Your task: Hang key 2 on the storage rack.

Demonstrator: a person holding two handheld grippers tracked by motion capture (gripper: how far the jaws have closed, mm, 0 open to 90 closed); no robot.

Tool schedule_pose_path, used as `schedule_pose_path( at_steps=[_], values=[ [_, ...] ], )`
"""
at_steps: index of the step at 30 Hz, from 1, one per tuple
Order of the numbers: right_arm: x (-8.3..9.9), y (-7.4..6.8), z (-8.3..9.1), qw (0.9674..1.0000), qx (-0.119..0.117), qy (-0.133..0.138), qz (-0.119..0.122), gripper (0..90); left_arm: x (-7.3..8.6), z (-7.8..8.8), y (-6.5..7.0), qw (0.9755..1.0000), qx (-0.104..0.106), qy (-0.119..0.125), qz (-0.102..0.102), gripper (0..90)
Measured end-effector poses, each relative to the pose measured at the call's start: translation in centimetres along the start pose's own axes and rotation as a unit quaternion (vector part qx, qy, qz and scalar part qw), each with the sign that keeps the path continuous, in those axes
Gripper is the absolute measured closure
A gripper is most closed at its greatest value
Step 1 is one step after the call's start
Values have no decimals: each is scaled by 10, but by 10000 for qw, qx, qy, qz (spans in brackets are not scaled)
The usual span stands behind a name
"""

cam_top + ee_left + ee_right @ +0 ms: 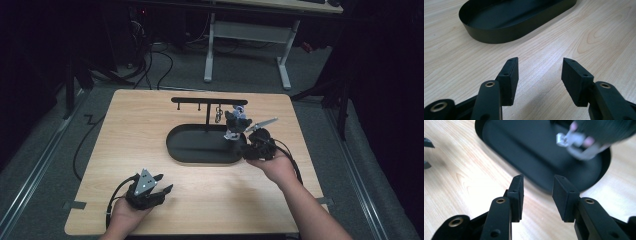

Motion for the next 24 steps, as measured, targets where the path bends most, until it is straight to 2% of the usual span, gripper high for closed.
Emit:
schedule_pose_path(
  at_steps=[1, 2, 3, 5, 7, 9, 10, 12, 13, 14, 16, 17, 18, 19, 20, 21, 23, 24],
  values=[
    [8, -1, -2, 10000, -28, 47, -51, 608, 0, 0, 0, 10000, 11, -16, 2, 485],
    [8, -1, -2, 10000, -28, 47, -51, 608, 0, 0, 0, 10000, 11, -16, 2, 485],
    [25, -3, -6, 9998, 44, 155, -71, 587, 1, -1, 0, 10000, 19, -30, 3, 484],
    [39, -4, -9, 9996, 90, 267, -90, 573, 1, -2, 0, 10000, 39, -62, 6, 484],
    [56, -6, -13, 9987, 312, 378, -166, 559, 1, -4, 0, 10000, 53, -61, 6, 484],
    [62, -7, -15, 9982, 364, 424, -193, 553, 1, -4, 0, 10000, 58, -68, -9, 484],
    [80, -10, -17, 9968, 510, 567, -241, 530, 2, -5, 0, 9999, 67, -85, -12, 483],
    [85, -10, -17, 9963, 546, 611, -249, 527, 2, -6, -1, 9999, 79, -93, -9, 482],
    [92, -11, -18, 9956, 580, 695, -248, 524, 2, -7, 0, 9999, 79, -89, -13, 482],
    [107, -11, -18, 9940, 662, 815, -304, 499, 2, -7, 0, 9999, 94, -99, -19, 481],
    [118, -10, -17, 9925, 684, 950, -349, 481, 2, -7, 0, 9999, 103, -98, -22, 481],
    [118, -10, -17, 9925, 684, 950, -349, 481, 2, -8, 0, 9999, 108, -104, -40, 481],
    [131, -8, -15, 9902, 788, 1093, -361, 460, 2, -8, 0, 9998, 106, -124, -65, 480],
    [138, -6, -13, 9893, 818, 1143, -393, 453, 2, -8, 0, 9999, 100, -110, -49, 479],
    [138, -6, -13, 9893, 818, 1143, -393, 453, 2, -8, 0, 9999, 100, -110, -49, 478],
    [150, -1, -10, 9882, 735, 1252, -497, 428, 2, -8, 0, 9999, 95, -74, -6, 476],
    [156, 2, -11, 9888, 647, 1214, -580, 397, 2, -9, 0, 9999, 82, -61, 9, 474],
    [157, 2, -12, 9884, 685, 1208, -608, 397, 2, -9, 0, 9999, 82, -61, 9, 473]
  ],
)
Point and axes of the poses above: each handheld gripper's, and its own axes: z roughly backward along the jaws, x roughly out of its underside, y roughly to its right, the point moved 2 cm from there along -z, roughly forward along the jaws, and after that the axes turned 11 degrees about x, right-handed, at the moved point
